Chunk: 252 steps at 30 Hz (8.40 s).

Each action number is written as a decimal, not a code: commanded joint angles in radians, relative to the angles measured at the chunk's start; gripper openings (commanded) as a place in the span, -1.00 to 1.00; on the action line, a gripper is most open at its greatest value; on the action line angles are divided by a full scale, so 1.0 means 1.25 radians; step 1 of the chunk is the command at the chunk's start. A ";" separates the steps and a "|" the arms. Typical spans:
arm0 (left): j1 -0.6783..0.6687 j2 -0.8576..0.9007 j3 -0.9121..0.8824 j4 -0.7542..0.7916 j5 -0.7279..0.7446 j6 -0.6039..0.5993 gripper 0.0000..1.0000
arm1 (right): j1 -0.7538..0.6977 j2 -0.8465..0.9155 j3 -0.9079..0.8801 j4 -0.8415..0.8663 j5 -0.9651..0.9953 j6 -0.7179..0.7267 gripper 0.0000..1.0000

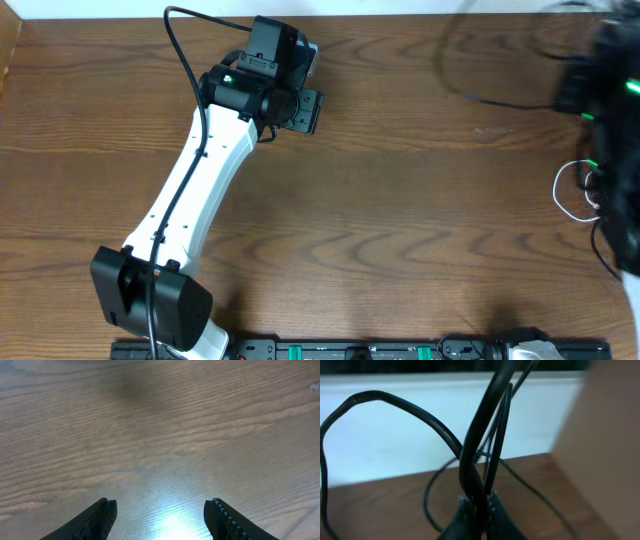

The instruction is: Untangle cables

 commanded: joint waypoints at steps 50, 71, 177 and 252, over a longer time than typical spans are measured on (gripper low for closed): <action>0.000 -0.020 0.018 -0.020 -0.010 0.033 0.26 | -0.825 0.488 0.052 -0.095 -0.491 0.198 0.99; 0.001 -0.013 0.014 0.035 -0.034 0.012 0.39 | 0.058 0.458 0.114 -0.091 -0.272 -0.044 0.99; 0.046 -1.357 -0.493 -0.627 -0.507 -0.211 0.89 | 0.285 -0.708 -1.000 0.582 0.396 0.496 0.99; 0.046 -1.357 -0.492 -0.630 -0.511 -0.211 0.99 | -0.032 -0.873 -1.310 0.565 -0.180 0.014 0.99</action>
